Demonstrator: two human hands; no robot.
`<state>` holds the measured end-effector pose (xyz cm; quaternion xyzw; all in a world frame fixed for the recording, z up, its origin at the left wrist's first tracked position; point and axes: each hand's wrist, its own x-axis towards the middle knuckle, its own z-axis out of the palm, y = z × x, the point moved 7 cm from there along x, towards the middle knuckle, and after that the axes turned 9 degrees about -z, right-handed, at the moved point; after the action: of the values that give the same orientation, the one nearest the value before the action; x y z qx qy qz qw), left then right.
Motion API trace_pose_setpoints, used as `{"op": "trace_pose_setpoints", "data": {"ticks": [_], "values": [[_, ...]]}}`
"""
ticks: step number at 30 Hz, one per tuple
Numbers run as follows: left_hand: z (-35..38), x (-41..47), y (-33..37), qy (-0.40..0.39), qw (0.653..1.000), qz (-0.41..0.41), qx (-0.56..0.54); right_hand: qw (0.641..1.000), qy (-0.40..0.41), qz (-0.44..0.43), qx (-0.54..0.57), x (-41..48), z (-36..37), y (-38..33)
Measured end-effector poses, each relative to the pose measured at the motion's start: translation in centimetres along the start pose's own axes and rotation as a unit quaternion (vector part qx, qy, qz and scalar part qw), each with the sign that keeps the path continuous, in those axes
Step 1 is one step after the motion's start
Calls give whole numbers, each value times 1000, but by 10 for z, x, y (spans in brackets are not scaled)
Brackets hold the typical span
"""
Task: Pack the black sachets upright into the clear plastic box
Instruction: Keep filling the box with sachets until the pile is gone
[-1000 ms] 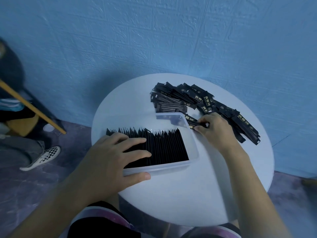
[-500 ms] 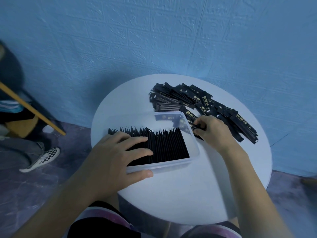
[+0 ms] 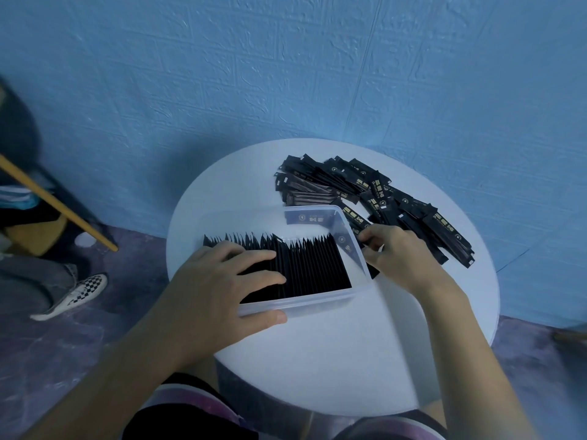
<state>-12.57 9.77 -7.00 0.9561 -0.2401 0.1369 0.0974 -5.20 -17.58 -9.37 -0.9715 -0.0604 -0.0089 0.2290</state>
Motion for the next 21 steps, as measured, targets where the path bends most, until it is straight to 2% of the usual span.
{"op": "trace_pose_setpoints", "data": {"ticks": [9, 13, 17, 19, 21], "values": [[2, 1, -1, -6, 1000, -5, -5, 999, 16, 33, -11, -4, -1, 1], [2, 1, 0, -4, 1000, -2, -4, 994, 95, 53, 0, -12, -31, -5], [3, 1, 0, -8, 1000, -4, -1, 978, 185, 24, 98, -24, -67, -35], [3, 1, 0, -6, 1000, -6, -3, 975, 173, -18, 137, -30, -73, -67], [4, 1, 0, -3, 1000, -8, 0, 984, 131, -62, 106, -33, -61, -100]]}}
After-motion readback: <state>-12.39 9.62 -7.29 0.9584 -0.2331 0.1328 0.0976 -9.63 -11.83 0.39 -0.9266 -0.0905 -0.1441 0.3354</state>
